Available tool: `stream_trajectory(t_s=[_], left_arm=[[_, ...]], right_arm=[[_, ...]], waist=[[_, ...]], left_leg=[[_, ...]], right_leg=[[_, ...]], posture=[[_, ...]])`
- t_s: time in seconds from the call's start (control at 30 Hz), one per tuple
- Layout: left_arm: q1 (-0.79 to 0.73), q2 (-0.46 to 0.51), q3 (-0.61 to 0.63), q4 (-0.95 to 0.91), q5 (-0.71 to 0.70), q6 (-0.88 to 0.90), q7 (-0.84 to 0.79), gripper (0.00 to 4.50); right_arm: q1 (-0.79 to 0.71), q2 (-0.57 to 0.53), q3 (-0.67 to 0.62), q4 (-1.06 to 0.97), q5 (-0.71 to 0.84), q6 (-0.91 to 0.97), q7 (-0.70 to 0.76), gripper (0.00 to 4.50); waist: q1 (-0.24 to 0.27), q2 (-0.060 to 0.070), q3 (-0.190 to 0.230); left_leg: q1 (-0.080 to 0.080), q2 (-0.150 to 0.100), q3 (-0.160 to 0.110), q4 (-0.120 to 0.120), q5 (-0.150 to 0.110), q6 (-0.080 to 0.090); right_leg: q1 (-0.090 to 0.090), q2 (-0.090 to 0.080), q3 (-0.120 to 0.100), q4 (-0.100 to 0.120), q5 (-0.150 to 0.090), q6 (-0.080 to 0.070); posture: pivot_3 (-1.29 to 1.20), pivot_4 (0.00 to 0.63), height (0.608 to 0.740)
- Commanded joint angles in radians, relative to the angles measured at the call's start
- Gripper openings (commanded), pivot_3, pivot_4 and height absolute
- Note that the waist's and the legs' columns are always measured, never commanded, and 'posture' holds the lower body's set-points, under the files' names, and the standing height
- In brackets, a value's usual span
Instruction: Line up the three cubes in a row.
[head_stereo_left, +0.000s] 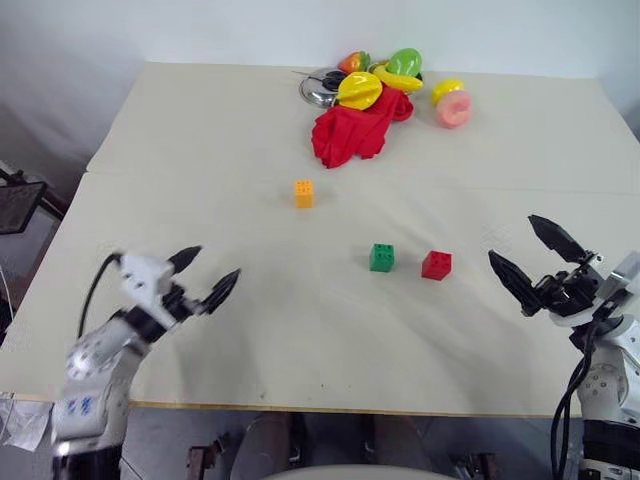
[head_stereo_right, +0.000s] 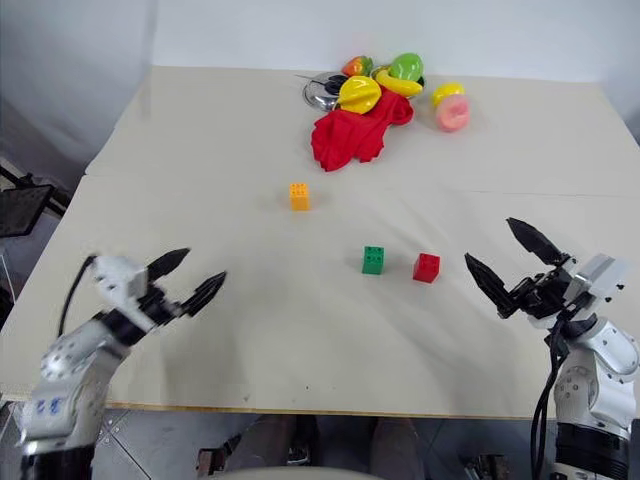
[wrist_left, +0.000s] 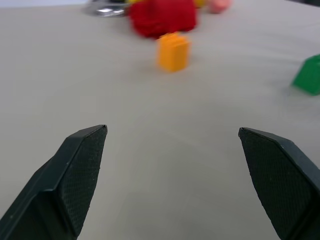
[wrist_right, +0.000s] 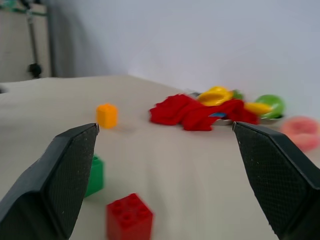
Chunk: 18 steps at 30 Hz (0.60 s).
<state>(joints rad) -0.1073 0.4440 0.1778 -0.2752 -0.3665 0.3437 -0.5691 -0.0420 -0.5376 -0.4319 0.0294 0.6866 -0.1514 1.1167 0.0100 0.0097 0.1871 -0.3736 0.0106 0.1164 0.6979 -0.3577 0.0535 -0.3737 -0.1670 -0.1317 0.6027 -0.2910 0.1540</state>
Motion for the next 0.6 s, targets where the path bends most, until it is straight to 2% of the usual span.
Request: stream_trajectory(t_s=[0.03, 0.13, 0.27, 0.6], left_arm=[[-0.132, -0.04, -0.105, 0.097, 0.084, 0.059, 0.078, 4.48], [-0.322, -0.136, -0.177, 0.318, 0.19, 0.064, 0.205, 4.48], [-0.509, -0.255, -0.187, 0.548, 0.239, 0.041, 0.322, 4.48], [-0.739, -0.388, -0.162, 0.954, 0.306, -0.127, 0.485, 4.48]], right_arm=[[0.033, -0.038, -0.003, -0.047, 0.017, 0.05, 0.015, 4.5], [0.064, -0.06, -0.008, -0.033, -0.013, 0.049, 0.026, 4.5], [0.079, -0.056, -0.027, -0.058, 0.001, 0.053, 0.012, 4.5], [0.135, -0.02, -0.022, -0.148, 0.011, 0.065, -0.02, 4.5]], waist=[[0.003, 0.001, 0.0], [0.013, 0.0, 0.0], [0.016, -0.001, 0.0], [0.018, -0.002, 0.001]], left_leg=[[0.0, 0.0, 0.0, 0.0, 0.0, 0.0], [0.0, -0.001, 0.001, 0.0, 0.0, 0.0], [0.0, 0.0, 0.002, 0.0, 0.0, 0.001], [-0.001, 0.0, 0.002, 0.0, 0.0, 0.001]], right_leg=[[0.0, 0.0, 0.0, 0.0, 0.0, 0.0], [0.0, 0.001, 0.0, 0.0, 0.0, 0.0], [0.0, 0.002, 0.0, -0.001, 0.0, 0.001], [0.0, 0.003, 0.0, -0.003, 0.001, 0.001]], posture=[[0.0, 0.15, 0.74], [0.0, 0.15, 0.74], [0.0, 0.15, 0.74], [0.0, 0.15, 0.74]])
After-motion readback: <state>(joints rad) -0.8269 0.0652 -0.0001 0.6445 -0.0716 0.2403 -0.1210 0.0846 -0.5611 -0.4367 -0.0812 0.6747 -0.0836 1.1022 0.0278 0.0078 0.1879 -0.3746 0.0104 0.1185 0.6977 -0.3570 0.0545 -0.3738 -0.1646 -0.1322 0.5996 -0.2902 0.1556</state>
